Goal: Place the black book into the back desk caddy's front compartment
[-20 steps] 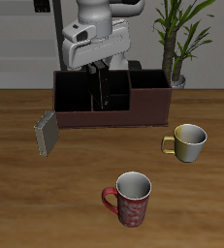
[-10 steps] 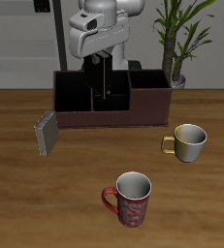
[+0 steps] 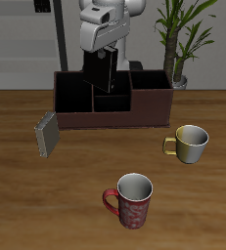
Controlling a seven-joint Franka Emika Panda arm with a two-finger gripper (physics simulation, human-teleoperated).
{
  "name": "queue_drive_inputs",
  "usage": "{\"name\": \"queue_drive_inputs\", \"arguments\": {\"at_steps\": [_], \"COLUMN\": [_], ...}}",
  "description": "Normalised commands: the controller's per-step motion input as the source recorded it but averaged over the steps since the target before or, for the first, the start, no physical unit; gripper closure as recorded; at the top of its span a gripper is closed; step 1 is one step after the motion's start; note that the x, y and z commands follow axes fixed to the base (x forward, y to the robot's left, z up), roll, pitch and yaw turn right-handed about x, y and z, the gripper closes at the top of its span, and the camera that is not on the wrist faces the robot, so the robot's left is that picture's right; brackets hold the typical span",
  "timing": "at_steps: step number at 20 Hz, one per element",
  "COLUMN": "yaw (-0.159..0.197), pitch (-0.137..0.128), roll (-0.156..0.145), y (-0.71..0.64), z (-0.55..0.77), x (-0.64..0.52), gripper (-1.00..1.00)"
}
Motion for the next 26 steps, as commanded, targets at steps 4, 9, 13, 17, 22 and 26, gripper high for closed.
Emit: {"name": "queue_drive_inputs", "arguments": {"at_steps": [4, 9, 13, 17, 22, 26], "yaw": [0.122, 0.122, 0.098, 0.129, 0.029, 0.057], "pitch": [0.013, 0.039, -0.002, -0.017, 0.002, -0.024], "roll": [-0.022, -0.02, -0.02, -0.038, -0.021, -0.019], "y": [0.13, 0.09, 0.1, 0.09, 0.09, 0.04], "z": [-0.11, -0.2, -0.03, -0.13, -0.04, 0.02], "x": [-0.06, -0.11, -0.16, -0.17, -0.11, -0.08], "gripper": [1.0, 1.0, 1.0, 1.0, 1.0, 1.0]}}
